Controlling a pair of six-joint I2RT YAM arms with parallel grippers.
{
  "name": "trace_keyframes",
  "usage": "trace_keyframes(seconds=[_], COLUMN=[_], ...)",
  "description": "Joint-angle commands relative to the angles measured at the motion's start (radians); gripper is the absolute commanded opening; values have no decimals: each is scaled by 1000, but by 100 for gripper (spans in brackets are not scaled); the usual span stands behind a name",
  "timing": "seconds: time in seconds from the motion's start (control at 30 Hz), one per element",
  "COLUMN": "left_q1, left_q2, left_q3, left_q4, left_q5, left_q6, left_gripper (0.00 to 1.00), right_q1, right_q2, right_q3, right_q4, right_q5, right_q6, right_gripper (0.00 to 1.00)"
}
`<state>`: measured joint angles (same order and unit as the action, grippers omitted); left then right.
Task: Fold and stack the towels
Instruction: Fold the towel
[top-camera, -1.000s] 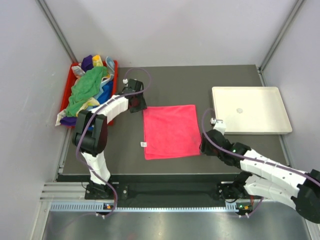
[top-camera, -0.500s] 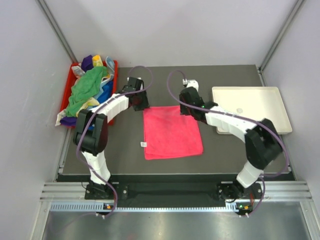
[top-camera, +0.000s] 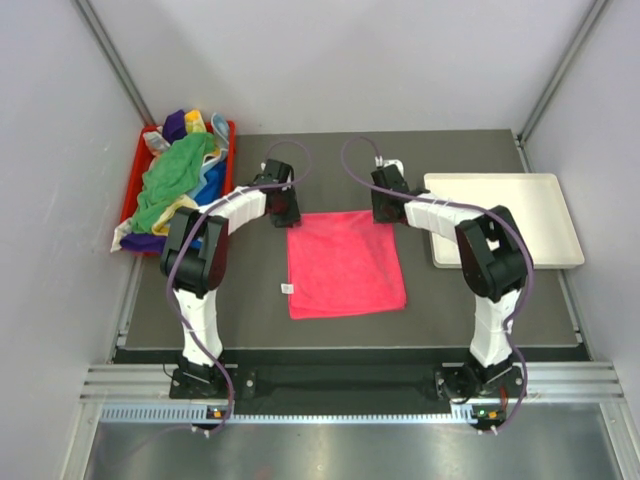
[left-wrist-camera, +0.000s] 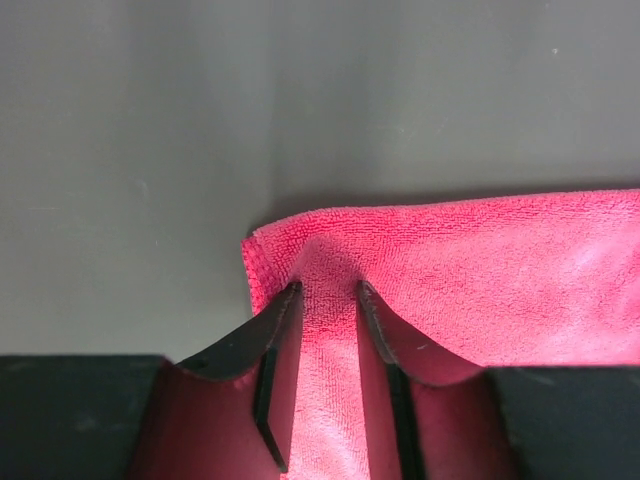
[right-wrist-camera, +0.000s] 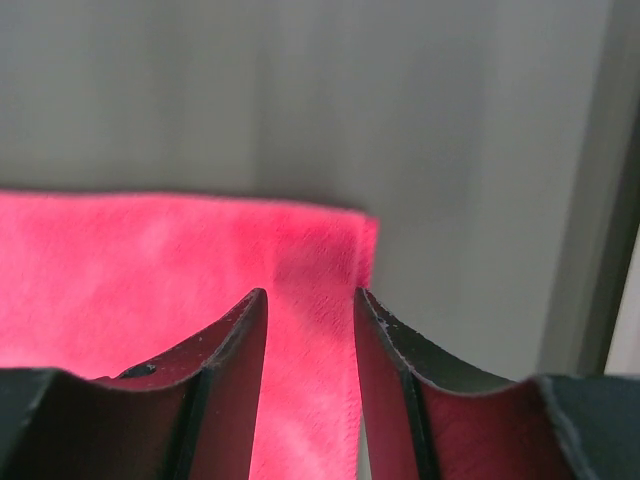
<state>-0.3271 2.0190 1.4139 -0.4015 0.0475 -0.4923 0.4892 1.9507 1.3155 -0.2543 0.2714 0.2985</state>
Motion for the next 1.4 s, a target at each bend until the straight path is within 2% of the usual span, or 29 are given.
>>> trace_keyframes(seconds=[0.0,0.3,0.53,0.93,1.13,1.33,1.37], left_q1=[5,5,7,14,16,16,16], left_q2=[9,-22,-59,-9,4,10,12], left_q3=[14,31,53,45,16,-13,-18], left_q4=[18,7,-68,12,59,85,87], left_q5=[-38,-67,-192,-101,-81,-100,-101], left_q6=[3,20,27,40,26,8,6], left_gripper=[35,40,47,47,45,42,38], right_q1=[-26,-63,-89,-113,-113,-123,-126], right_q2=[33,85,47,60,60,56,56], right_q3=[68,106,60,22,10,-7,-10], right_q4=[17,6,53,127,141,138,138], right_q5=[-14,-12,-11,-107,-126,-112,-112], right_q6=[-10,-2,-10,4,16,24,28], right_gripper=[40,40,42,39,33,21,18])
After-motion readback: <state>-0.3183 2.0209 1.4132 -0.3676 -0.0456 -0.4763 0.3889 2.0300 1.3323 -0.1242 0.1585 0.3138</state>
